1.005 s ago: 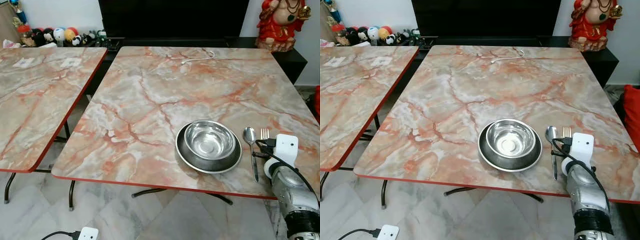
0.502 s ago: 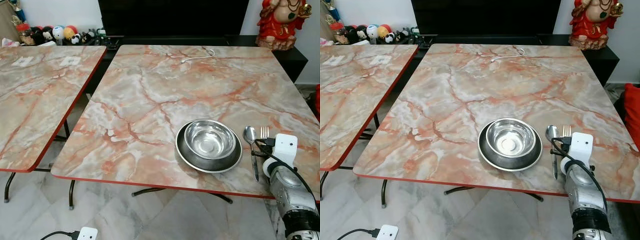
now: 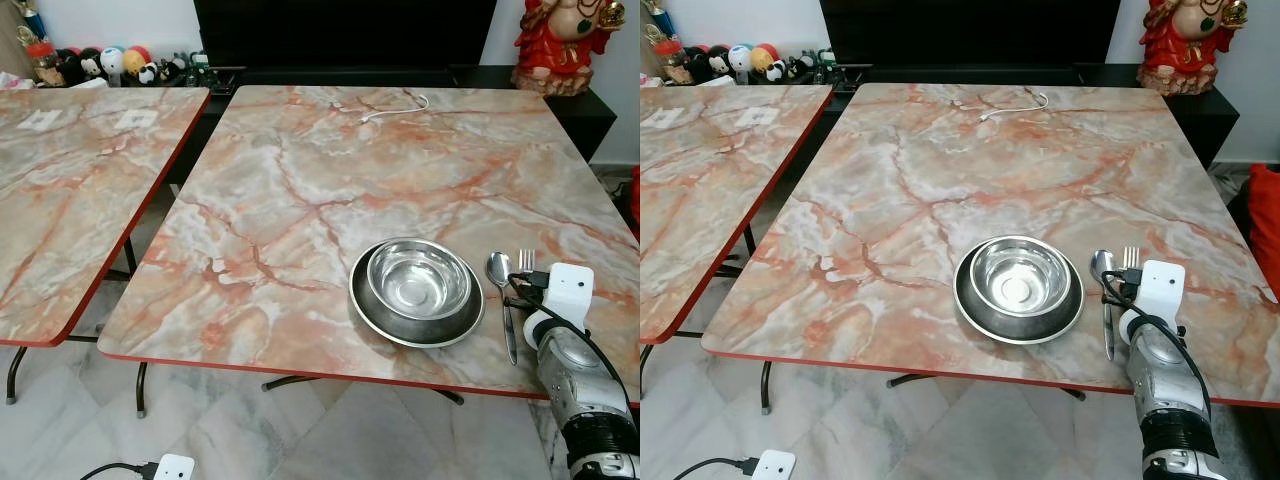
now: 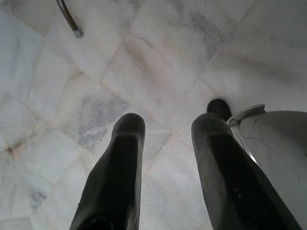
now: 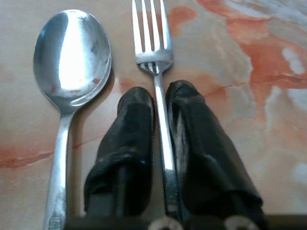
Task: Setting the table
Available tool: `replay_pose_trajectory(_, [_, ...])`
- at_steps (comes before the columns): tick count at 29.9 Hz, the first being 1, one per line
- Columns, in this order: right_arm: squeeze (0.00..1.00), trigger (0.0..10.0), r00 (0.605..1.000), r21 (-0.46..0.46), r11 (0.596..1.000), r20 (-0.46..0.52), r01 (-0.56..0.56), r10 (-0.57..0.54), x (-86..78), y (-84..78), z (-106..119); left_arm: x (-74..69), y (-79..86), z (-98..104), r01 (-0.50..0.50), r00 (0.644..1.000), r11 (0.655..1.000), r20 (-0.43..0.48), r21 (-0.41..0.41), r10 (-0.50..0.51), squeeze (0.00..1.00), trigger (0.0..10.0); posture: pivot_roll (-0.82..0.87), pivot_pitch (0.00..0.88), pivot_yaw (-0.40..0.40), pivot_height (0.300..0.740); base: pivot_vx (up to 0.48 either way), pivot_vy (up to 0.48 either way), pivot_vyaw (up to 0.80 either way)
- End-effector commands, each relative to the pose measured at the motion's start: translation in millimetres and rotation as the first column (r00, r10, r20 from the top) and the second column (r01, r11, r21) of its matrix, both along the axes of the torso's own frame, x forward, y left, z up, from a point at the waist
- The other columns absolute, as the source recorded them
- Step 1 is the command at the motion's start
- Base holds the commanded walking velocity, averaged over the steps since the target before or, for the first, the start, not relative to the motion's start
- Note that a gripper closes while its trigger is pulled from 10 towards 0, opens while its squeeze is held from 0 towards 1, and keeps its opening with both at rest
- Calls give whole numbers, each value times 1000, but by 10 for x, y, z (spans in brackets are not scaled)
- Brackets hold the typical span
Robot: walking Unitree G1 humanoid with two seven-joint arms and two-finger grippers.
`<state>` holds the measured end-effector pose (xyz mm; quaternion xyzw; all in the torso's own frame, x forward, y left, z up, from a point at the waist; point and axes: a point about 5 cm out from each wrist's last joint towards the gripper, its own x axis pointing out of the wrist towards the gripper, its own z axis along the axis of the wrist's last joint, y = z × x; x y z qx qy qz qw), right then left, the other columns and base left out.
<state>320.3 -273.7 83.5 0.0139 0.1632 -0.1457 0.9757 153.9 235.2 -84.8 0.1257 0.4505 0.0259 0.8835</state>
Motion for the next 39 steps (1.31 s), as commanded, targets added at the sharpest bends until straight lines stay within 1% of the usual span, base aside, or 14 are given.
replay_pose_trajectory(1, [584, 10000, 1000, 15, 1000, -30, -6, 6, -4, 37, -63, -98, 62, -27, -14, 999, 1000, -36, 10, 15, 0, 10000, -67, 89, 53, 740, 0, 0, 0])
replay_pose_trajectory(3, [667, 10000, 999, 14, 1000, -32, -4, 5, -7, 36, -66, -100, 66, -26, -15, 999, 1000, -36, 10, 15, 0, 10000, -68, 88, 53, 740, 0, 0, 0])
replay_pose_trajectory(8, [655, 10000, 1000, 14, 1000, -31, 0, 0, -11, 28, -69, -101, 73, -25, -15, 999, 1000, -36, 12, 15, 0, 10000, -68, 89, 53, 740, 0, 0, 0])
replay_pose_trajectory(14, [604, 10000, 1000, 14, 1000, -29, 2, -1, -12, 25, -65, -101, 76, -24, -16, 999, 1000, -37, 11, 16, 0, 10000, -68, 87, 51, 740, 0, 0, 0])
replay_pose_trajectory(15, [541, 10000, 1000, 12, 1000, -23, 6, -6, -12, 21, -57, -101, 75, -24, -16, 999, 1000, -37, 11, 16, 0, 10000, -68, 87, 52, 740, 0, 0, 0])
replay_pose_trajectory(16, [63, 10000, 1000, 7, 1000, -5, 13, -12, -7, 15, -31, -99, 75, -24, -16, 999, 1000, -37, 11, 17, 0, 10000, -69, 87, 50, 740, 0, 0, 0])
replay_pose_trajectory(17, [0, 10000, 1000, 6, 1000, 13, 17, -17, -2, 12, -9, -99, 74, -24, -17, 999, 1000, -37, 11, 17, 0, 10000, -69, 87, 50, 740, 0, 0, 0])
replay_pose_trajectory(28, [0, 10000, 992, 33, 998, 113, 46, -50, 12, -12, 108, -104, 61, -31, -17, 999, 1000, -40, 8, 18, 0, 10000, -71, 88, 49, 740, 0, 0, 0])
replay_pose_trajectory(30, [0, 10000, 986, 36, 997, 147, 75, -79, 18, -47, 160, -105, 58, -31, -20, 999, 1000, -39, 7, 20, 0, 10000, -69, 86, 49, 740, 0, 0, 0])
replay_pose_trajectory(32, [0, 10000, 975, 14, 995, 199, 100, -101, 22, -69, 232, -104, 57, -31, -21, 999, 1000, -38, 6, 21, 0, 10000, -73, 87, 49, 740, 0, 0, 0])
replay_pose_trajectory(35, [0, 10000, 969, -5, 994, 220, 112, -108, 21, -76, 263, -103, 56, -31, -20, 999, 1000, -38, 7, 20, 0, 10000, -73, 87, 49, 740, 0, 0, 0])
replay_pose_trajectory(36, [0, 10000, 946, -59, 989, 306, 133, -109, 11, -56, 370, -101, 54, -30, -18, 999, 1000, -36, 8, 18, 0, 10000, -73, 86, 50, 740, 0, 0, 0])
replay_pose_trajectory(37, [0, 10000, 926, -78, 987, 363, 141, -103, -1, -28, 438, -98, 54, -28, -18, 999, 1000, -32, 7, 19, 0, 10000, -73, 86, 50, 740, 0, 0, 0])
replay_pose_trajectory(39, [0, 10000, 908, -82, 987, 409, 140, -95, -17, 4, 485, -103, 52, -31, -18, 999, 1000, -35, 10, 18, 0, 10000, -72, 88, 48, 740, 0, 0, 0])
